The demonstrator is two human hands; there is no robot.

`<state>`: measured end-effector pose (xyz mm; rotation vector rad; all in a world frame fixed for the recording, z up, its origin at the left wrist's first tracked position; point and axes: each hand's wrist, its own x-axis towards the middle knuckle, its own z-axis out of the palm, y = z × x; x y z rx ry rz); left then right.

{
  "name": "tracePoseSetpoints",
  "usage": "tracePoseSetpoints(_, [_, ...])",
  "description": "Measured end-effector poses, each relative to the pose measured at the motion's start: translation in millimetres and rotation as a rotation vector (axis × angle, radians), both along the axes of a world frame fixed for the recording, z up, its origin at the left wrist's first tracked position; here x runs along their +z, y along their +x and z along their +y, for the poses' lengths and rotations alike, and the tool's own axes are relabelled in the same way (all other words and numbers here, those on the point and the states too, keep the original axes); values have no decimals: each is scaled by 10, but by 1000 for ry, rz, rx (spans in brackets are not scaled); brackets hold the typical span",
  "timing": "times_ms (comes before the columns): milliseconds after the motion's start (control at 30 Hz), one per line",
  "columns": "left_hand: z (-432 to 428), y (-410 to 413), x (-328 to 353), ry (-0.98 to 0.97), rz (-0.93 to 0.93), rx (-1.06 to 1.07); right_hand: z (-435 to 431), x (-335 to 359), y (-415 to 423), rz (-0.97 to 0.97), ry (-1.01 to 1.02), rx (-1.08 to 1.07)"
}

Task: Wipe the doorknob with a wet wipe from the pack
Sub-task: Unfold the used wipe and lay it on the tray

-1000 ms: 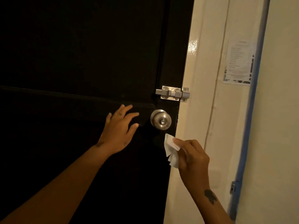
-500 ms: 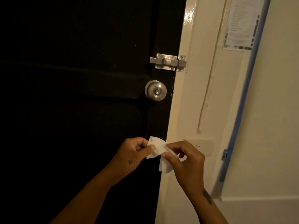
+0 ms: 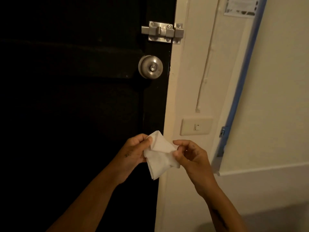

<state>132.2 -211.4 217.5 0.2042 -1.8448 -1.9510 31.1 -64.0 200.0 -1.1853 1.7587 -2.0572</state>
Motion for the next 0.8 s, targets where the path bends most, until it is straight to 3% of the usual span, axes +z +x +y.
tracePoseSetpoints(267, [234,-162,-366,48,-82,-119,281,-350,25,-112,56,-46])
tracePoseSetpoints(533, [639,-561,-538,8,-121,-237,698,-571,-292,-204,66,-377])
tracePoseSetpoints(800, [1325,-1241,-758,-58,-208,-355,1508,-742,-687,-313,126,-521])
